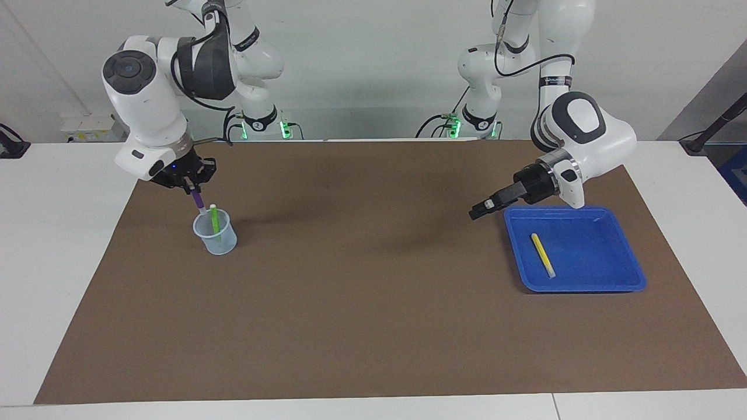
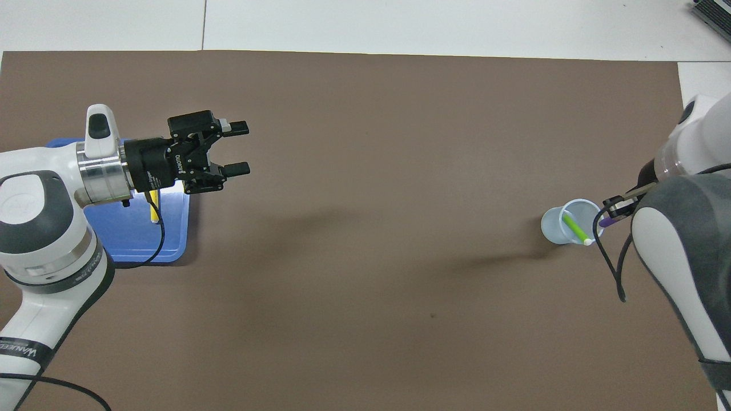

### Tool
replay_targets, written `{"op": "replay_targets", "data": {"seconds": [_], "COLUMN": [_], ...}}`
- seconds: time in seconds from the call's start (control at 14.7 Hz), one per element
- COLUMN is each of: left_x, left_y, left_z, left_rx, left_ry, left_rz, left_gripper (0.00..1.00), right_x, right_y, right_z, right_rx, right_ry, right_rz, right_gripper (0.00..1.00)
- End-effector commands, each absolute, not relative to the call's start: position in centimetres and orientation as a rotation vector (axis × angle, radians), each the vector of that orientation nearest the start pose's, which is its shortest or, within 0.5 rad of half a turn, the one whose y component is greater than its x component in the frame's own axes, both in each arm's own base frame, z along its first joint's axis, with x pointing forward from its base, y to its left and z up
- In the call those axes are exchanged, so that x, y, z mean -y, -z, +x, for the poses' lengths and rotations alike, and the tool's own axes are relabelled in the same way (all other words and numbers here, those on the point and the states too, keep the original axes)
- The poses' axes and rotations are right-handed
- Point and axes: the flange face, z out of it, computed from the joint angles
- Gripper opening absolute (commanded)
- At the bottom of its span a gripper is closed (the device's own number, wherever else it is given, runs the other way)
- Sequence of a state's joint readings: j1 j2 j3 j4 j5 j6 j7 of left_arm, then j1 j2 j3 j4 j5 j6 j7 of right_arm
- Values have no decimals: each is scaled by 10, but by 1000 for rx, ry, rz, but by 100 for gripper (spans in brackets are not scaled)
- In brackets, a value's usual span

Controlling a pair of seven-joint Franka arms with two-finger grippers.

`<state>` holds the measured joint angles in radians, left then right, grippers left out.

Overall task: Right arm passes pens to left for tray arrangement
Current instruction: 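Lift the purple pen with the right gripper toward the left gripper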

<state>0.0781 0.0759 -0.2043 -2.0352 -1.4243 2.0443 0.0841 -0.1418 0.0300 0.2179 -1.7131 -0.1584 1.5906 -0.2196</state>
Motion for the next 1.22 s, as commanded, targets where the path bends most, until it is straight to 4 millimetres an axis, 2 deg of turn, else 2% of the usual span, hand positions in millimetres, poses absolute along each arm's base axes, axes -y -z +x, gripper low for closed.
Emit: {"op": "replay_targets", "data": {"seconds": [0.0,0.14,0.48,0.75,0.95,1.09,1.15], "left_x": [128,130,134,137,136,138,143], "left_y": [-453,-453,-453,-452,-456,-457,-458], "left_z": [556,552,546,537,533,530,526], "left_rx": [-505,-481,-476,-498,-503,-501,-491], "left_ry": [93,111,116,122,116,117,120], "left_rz": [1801,1796,1802,1772,1754,1756,1759], "left_gripper": [100,100,100,100,100,100,100], "right_x": [-50,-65,-96,-162,-200,-217,-235], "right_y": [-570,-579,-582,-582,-579,-576,-580], "right_z": [555,556,566,566,562,563,560], "right_rx": [571,461,-34,-338,-505,-627,-683], "right_ry": [-234,-167,-72,-11,0,33,26], "right_rz": [-3226,-3135,-2908,-2733,-2571,-2491,-2425], "right_gripper": [0,0,0,0,0,0,0]}}
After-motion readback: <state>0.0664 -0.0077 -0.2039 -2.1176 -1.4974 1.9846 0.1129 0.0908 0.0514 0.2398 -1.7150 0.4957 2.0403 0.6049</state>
